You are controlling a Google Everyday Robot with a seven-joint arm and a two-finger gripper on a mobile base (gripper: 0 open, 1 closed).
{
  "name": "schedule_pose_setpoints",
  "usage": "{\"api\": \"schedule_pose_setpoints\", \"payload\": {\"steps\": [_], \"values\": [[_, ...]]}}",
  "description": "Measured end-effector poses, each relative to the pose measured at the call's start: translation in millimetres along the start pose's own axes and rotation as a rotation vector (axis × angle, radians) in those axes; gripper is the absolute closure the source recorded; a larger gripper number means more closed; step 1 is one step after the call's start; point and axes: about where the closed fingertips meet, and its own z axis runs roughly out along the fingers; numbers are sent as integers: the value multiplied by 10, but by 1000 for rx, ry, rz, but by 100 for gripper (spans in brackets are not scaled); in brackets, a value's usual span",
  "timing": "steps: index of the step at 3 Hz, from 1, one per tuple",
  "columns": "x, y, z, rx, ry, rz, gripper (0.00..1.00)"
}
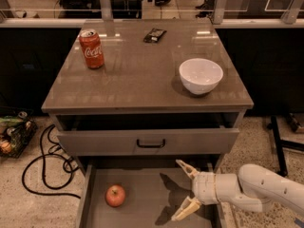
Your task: Pick apple from middle drawer and place on counter
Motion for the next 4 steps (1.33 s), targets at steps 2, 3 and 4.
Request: {"api": "schedule_pose_setpoints", "payload": {"steps": [2,3,4], "values": [[81,29,611,-16,-31,-8,0],[90,36,965,-21,-40,-9,0],[126,57,1551,11,-92,3,0]]}}
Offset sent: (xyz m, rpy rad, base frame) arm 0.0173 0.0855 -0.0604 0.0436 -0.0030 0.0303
